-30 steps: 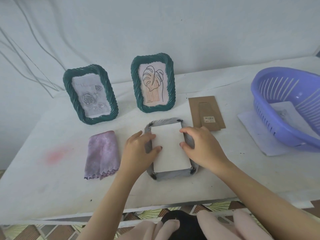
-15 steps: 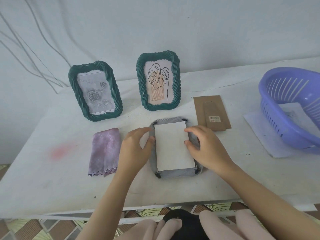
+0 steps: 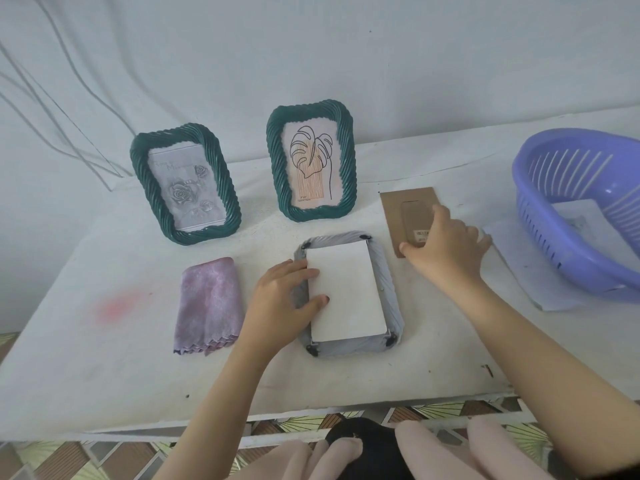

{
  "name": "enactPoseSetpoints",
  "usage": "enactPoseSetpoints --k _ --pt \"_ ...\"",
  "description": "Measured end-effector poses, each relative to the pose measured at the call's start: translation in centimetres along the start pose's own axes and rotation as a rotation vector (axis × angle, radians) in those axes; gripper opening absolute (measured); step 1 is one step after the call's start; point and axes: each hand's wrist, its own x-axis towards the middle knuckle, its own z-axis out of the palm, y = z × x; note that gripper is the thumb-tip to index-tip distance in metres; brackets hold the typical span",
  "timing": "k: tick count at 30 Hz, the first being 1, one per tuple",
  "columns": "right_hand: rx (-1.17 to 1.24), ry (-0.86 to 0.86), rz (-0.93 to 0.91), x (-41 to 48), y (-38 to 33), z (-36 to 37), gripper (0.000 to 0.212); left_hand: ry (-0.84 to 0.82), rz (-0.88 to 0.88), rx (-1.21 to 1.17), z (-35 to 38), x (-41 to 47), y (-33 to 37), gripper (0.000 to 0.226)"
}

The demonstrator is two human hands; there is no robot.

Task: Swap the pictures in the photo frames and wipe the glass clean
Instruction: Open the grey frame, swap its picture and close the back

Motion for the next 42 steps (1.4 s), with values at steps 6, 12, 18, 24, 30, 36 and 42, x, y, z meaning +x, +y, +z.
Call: enactPoseSetpoints --k 6,12,18,24,30,36,42 --pt "0.314 -0.003 0.016 0.8 -0.4 -1.3 0.087 -0.003 -0.008 -0.003 0.1 -0.1 0.0 0.039" --pt "0.77 0.019 0.003 1.5 1.1 -0.9 0.035 -0.006 -0.031 -0.036 0.1 0.1 -0.1 0.038" --pt "1.099 0.14 0.015 0.4 1.5 -2.2 0.032 -0.02 -0.019 -0.059 0.2 0.2 -0.4 0.035" --pt "1.305 -0.087 0.029 -3.9 -0.5 -2.7 0.024 0.146 -0.111 -0.29 -0.2 0.2 1.1 0.019" --pt "1.303 -0.3 0.019 -7.5 -1.7 -1.3 0.022 0.105 -0.338 -0.625 -1.8 0.9 2.8 0.019" --pt "1.198 -0.405 -0.006 -8.3 -1.8 -0.7 0.027 0.075 -0.402 -0.63 -2.0 0.6 2.3 0.023" --pt "1.228 -0.396 -0.017 -8.3 -1.6 -0.3 0.029 0.072 -0.413 -0.609 -2.1 -0.1 2.1 0.025"
